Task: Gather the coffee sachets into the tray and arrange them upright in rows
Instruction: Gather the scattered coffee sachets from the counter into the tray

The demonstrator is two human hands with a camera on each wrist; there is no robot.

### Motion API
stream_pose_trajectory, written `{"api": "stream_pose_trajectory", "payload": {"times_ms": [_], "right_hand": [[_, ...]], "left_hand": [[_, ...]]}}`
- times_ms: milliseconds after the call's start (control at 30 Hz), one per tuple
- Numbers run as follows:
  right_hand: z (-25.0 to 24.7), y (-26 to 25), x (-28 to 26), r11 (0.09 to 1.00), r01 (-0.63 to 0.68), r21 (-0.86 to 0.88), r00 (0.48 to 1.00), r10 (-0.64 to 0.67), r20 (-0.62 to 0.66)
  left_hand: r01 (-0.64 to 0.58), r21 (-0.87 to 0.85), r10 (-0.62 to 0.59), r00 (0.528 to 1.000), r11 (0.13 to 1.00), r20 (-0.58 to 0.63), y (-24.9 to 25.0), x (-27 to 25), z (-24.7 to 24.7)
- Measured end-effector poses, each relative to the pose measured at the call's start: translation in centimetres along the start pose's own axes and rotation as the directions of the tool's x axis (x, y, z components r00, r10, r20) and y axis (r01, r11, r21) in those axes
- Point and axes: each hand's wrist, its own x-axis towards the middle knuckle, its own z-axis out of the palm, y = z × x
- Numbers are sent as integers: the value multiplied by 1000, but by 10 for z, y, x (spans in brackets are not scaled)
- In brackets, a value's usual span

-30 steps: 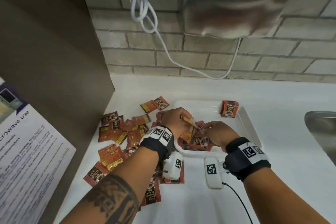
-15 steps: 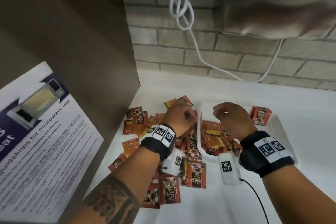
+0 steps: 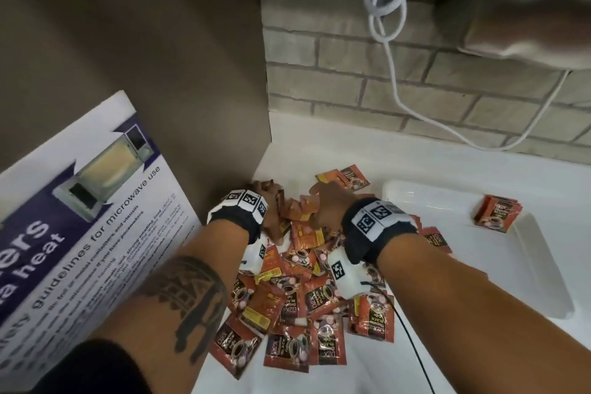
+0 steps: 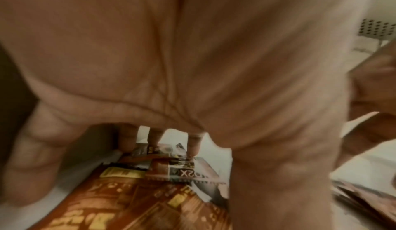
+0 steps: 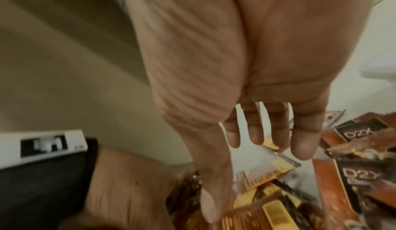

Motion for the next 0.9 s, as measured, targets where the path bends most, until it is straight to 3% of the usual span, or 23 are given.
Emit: {"api": "stream_pose_trajectory", "payload": {"times_ms": [167, 333, 500, 633, 900], "right_hand": [[22, -13, 12, 984, -7, -177, 998, 17, 56], [25, -17, 5, 962, 69, -263, 997, -55, 59], [27, -17, 7, 979, -15, -205, 1000, 19, 15], [32, -16, 11, 988, 2, -156, 1000, -4, -9], [36, -9, 9, 995, 62, -84, 970, -80, -231]], "left_hand": [[-69, -29, 67, 996, 997, -63, 7, -7, 2], [-67, -65, 67, 998, 996, -5, 14, -15, 1], [-54, -57, 50, 997, 997, -66, 24, -19, 10], [-69, -57, 62, 992, 996, -111, 29, -18, 14], [-94, -98, 69, 970, 991, -233, 28, -20, 18]]}}
